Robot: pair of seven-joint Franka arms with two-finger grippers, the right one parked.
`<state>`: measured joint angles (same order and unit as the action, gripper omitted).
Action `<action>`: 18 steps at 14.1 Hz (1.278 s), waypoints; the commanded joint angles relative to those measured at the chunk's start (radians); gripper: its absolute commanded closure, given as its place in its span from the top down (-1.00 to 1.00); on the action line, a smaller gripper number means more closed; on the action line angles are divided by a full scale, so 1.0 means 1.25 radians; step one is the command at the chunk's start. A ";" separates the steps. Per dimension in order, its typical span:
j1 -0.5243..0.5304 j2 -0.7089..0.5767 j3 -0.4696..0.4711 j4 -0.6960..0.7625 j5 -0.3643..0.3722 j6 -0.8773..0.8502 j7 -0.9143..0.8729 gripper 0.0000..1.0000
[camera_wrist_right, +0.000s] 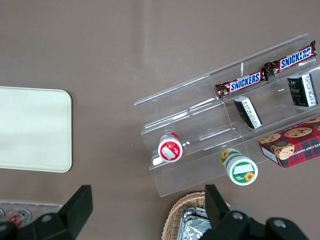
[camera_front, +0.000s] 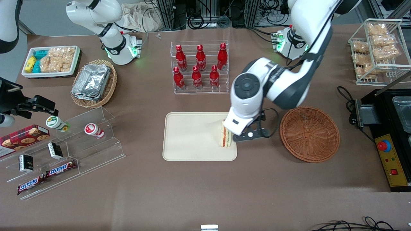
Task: Place sandwich from basket to tray
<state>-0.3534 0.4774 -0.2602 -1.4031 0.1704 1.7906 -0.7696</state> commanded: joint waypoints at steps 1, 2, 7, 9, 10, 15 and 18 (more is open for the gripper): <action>-0.001 -0.065 0.090 0.012 -0.099 -0.065 0.131 1.00; 0.000 -0.082 0.110 0.013 -0.109 -0.103 0.171 1.00; 0.004 -0.147 0.198 0.007 -0.146 -0.197 0.287 1.00; 0.066 -0.187 0.201 -0.014 -0.146 -0.210 0.309 1.00; 0.114 -0.211 0.152 -0.022 -0.149 -0.226 0.341 1.00; 0.255 -0.284 0.141 -0.075 -0.149 -0.277 0.450 1.00; 0.327 -0.367 0.141 -0.149 -0.146 -0.280 0.561 1.00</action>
<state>0.0018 0.1258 -0.0651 -1.4762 -0.0011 1.4347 -0.1373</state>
